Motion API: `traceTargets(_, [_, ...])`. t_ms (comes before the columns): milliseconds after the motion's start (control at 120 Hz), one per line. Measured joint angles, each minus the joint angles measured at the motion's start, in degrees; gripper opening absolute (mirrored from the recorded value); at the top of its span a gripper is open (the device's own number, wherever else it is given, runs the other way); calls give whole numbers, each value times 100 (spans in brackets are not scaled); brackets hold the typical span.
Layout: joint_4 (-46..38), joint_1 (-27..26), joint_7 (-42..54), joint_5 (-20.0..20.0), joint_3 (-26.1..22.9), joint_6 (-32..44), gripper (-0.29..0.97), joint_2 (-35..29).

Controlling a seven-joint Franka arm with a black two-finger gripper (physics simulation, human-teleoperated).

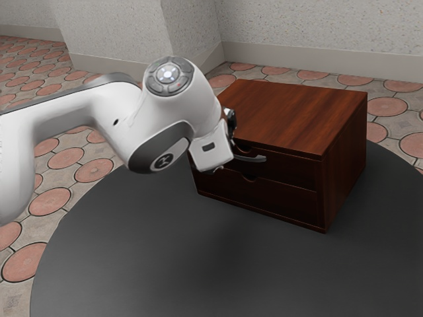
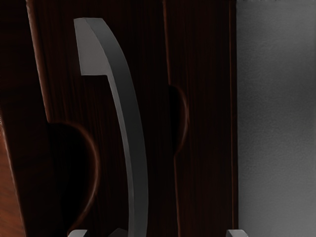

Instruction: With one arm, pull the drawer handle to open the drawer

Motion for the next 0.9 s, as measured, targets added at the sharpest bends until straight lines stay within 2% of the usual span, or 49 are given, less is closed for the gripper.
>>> traceTargets(400, [-30,-79,-22,-87,-21,10,32,56])
traceTargets(508, [-31,-59,-24,-176,-18,16,37,177])
traceTargets(900, [15,-48,-31,-272,-28,127,26,264])
